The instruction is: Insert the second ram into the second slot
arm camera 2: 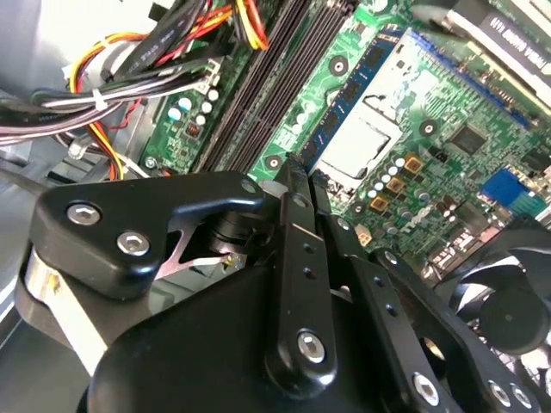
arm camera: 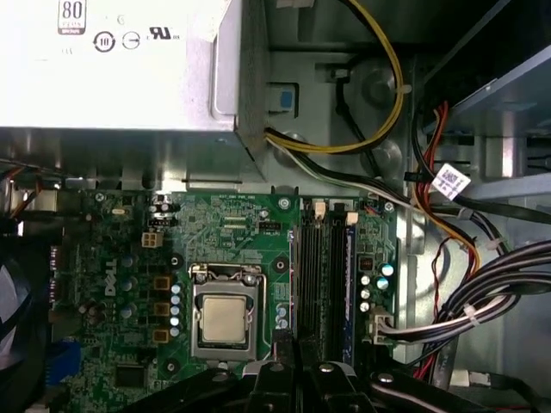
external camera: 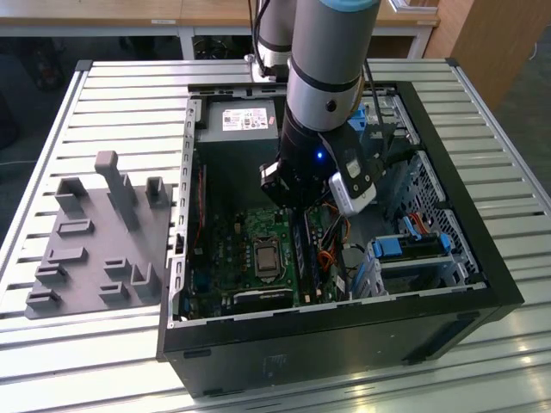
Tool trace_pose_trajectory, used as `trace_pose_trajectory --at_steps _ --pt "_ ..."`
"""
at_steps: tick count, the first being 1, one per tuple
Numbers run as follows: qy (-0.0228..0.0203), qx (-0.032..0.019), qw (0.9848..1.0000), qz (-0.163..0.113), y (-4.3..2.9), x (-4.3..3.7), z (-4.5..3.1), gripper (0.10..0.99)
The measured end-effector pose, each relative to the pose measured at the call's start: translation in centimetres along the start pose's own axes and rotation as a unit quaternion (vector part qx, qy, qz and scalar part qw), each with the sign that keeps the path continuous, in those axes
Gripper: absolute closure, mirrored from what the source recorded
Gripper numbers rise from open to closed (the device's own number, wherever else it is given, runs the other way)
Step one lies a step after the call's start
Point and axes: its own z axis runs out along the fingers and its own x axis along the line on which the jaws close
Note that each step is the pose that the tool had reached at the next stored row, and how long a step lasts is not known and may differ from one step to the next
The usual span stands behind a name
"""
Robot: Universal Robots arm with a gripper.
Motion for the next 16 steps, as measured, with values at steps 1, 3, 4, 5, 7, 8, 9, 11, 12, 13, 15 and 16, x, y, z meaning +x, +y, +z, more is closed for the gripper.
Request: trace_pose_trajectory --at_steps 1,3,4,5,7,8,9,11,12,13,15,16 --pt "-0.0002 -0.0003 1.0000 0.003 -0.01 -0.01 0.16 0.949" --pt "-0.0004 -0.0004 0.9999 0.010 -0.03 -0.02 0.46 0.949" --pt "-0.0004 -0.0005 0.9999 0.012 -0.04 -0.20 0.71 0.949" --pt "-0.0003 -0.0005 0.9999 0.012 -0.04 -0.28 0.79 0.949" --pt "-0.0002 -0.0005 0.9999 0.012 -0.05 -0.45 0.95 0.949" --pt "-0.0001 -0.0005 0.9999 0.012 -0.05 -0.52 1.05 0.949" --pt "-0.0001 -0.0005 0.9999 0.012 -0.06 -0.62 1.14 0.949" --pt "-0.0001 -0.0004 0.9999 0.012 -0.07 -0.88 1.23 0.949" --pt "-0.0001 -0.0004 0.9999 0.012 -0.07 -0.94 1.28 0.949" --pt "-0.0001 -0.0004 0.9999 0.012 -0.07 -0.98 1.31 0.949" --pt "-0.0002 -0.0005 0.9999 0.012 -0.07 -1.04 1.41 0.949" --pt "-0.0001 -0.0004 0.9999 0.012 -0.07 -1.06 1.49 0.949"
